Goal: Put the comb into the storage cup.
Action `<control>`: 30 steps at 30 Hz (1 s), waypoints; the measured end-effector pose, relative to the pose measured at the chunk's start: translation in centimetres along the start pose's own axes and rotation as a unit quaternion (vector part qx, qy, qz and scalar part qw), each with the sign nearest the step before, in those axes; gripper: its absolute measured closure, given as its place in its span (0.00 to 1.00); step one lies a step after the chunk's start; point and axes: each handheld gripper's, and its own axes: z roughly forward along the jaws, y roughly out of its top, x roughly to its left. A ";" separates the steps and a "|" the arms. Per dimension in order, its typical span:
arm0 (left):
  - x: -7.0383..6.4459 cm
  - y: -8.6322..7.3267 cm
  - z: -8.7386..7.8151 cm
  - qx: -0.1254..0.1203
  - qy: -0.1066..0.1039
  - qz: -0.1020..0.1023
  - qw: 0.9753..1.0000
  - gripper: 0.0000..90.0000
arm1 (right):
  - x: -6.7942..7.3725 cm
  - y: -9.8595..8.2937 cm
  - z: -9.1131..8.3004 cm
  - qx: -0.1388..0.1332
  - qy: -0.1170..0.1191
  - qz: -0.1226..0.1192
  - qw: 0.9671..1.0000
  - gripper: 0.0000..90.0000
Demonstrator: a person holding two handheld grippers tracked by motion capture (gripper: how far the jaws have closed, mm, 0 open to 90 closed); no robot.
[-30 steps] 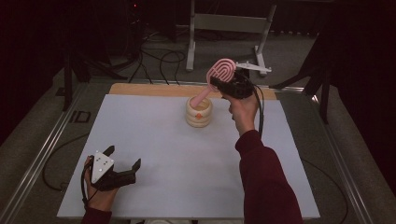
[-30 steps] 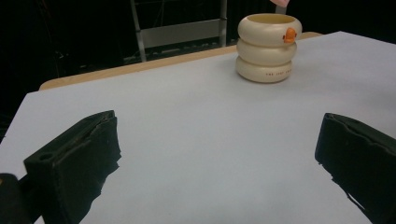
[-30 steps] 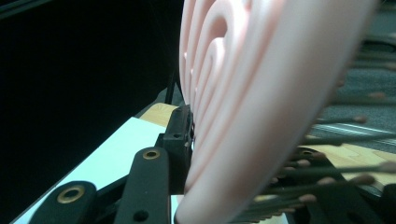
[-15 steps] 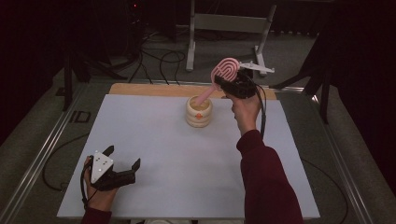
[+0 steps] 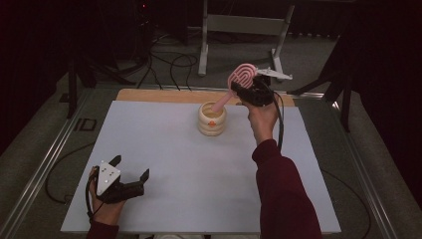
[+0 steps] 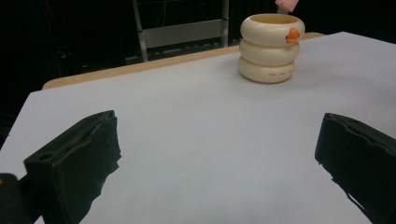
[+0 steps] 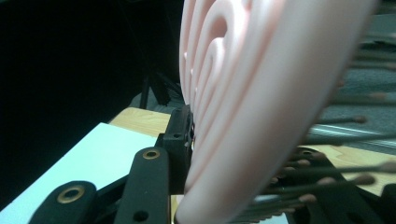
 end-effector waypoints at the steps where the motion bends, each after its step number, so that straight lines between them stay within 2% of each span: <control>1: 0.0 0.0 0.0 -0.001 0.000 0.000 1.000 0.01 | 0.0 0.0 0.0 0.000 0.000 0.001 1.000 0.71; 10: -0.1 0.0 0.0 0.000 0.000 0.002 1.000 0.01 | -0.2 -0.4 0.1 0.000 -0.012 -0.003 1.000 0.71; 30: -0.1 0.0 0.0 -0.001 0.000 0.003 1.000 0.01 | -0.9 -1.4 0.8 0.001 -0.031 0.012 0.999 0.71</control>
